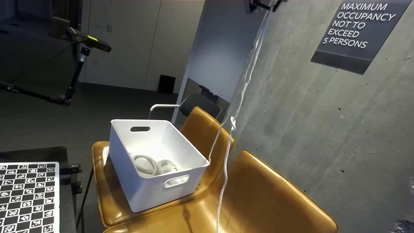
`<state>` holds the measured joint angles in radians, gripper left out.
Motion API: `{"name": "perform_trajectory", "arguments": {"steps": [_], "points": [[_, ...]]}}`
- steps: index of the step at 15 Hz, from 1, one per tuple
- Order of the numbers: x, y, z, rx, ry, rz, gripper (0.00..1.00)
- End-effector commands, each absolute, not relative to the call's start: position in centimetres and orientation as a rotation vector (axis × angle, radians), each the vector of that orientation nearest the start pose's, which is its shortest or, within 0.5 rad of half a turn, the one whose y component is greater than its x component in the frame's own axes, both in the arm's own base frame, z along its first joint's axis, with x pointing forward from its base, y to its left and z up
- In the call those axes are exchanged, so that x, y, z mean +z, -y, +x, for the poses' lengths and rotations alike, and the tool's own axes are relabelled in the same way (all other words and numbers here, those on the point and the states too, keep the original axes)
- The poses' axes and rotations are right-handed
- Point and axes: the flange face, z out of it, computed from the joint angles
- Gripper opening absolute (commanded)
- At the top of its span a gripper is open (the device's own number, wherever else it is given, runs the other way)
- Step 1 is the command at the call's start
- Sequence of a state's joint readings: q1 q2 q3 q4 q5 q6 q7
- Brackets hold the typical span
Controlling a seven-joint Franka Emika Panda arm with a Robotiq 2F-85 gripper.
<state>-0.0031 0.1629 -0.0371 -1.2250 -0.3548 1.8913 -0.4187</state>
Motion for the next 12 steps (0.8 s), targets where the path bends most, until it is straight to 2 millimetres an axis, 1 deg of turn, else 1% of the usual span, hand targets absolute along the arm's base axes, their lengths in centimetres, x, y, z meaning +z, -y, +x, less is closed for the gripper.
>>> {"name": "perform_trajectory", "arguments": {"steps": [1,2,6,7,8,10,12], "points": [[75.8,-0.5,62.5,-0.761,0.747,-3.472,0.0],[76.0,-2.1,62.4,-0.775,0.771,-3.466,0.0],[77.3,-12.1,60.3,-0.83,0.906,-3.435,0.0],[77.9,-15.0,59.1,-0.857,0.947,-3.418,0.0],[78.2,-17.5,58.2,-0.871,0.98,-3.4,0.0],[79.4,-22.6,55.5,-0.909,1.049,-3.355,0.0],[80.5,-26.7,53.1,-0.941,1.107,-3.313,0.0]]}}
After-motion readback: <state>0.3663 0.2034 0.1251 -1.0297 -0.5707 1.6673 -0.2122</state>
